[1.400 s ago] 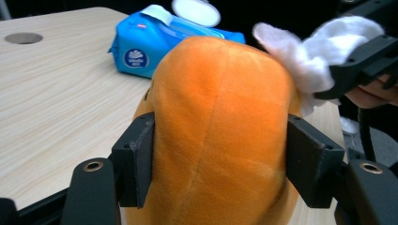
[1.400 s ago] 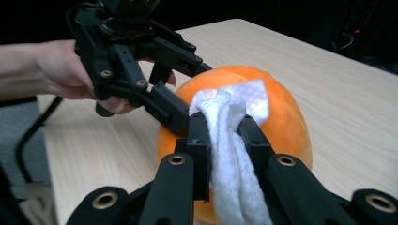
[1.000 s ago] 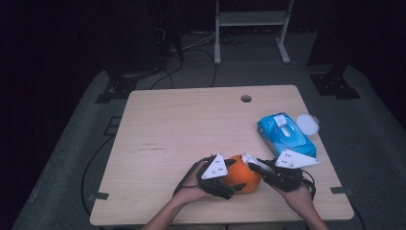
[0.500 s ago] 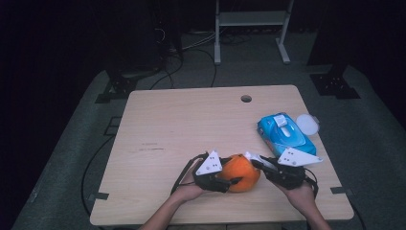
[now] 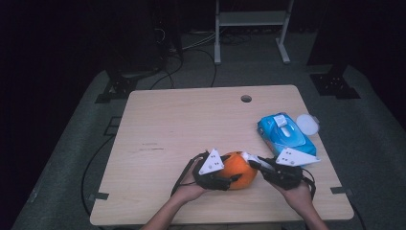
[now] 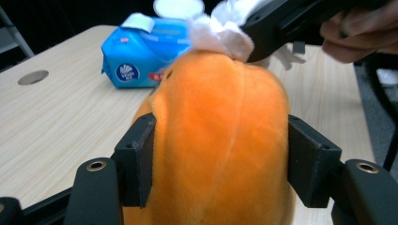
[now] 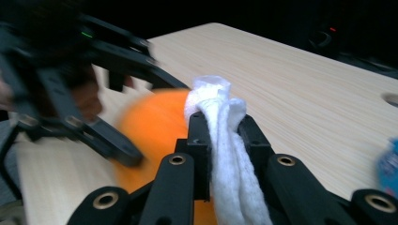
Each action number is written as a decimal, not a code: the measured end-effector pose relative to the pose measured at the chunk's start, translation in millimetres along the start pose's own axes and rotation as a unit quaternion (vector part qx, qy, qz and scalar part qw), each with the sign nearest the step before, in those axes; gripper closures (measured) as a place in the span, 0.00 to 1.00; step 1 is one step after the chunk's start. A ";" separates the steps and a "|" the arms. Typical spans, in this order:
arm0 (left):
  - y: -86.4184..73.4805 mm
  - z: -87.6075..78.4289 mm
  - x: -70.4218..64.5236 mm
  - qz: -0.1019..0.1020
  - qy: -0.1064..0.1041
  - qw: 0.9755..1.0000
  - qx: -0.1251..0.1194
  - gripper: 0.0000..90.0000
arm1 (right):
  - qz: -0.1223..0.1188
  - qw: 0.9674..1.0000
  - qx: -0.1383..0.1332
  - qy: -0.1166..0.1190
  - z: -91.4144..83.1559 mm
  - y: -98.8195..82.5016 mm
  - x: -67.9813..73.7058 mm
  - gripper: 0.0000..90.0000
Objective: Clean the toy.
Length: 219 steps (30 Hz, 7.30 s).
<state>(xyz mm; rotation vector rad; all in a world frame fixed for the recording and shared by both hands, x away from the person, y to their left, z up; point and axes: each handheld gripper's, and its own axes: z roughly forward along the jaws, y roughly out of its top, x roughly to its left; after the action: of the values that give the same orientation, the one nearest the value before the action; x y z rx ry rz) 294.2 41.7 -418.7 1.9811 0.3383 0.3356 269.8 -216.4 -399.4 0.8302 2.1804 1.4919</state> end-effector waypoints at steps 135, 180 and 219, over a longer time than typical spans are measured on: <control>-29.6 0.0 47.3 -0.210 0.013 0.977 -0.021 0.31 | -0.002 0.995 0.096 -0.027 18.5 -28.8 -17.9 0.86; -7.2 23.1 -28.8 0.059 -0.014 0.998 0.032 0.23 | -0.059 0.997 0.049 0.011 16.1 3.1 27.2 0.79; -2.1 11.9 -2.3 -0.022 0.007 1.000 0.019 0.35 | 0.002 0.999 -0.013 0.045 -11.3 18.7 16.1 0.86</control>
<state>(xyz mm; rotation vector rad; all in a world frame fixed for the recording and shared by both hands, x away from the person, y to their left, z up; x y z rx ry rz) 296.3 31.9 -425.7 2.0073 0.3985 0.3169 255.8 -209.0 -377.4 0.7731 2.2193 1.5852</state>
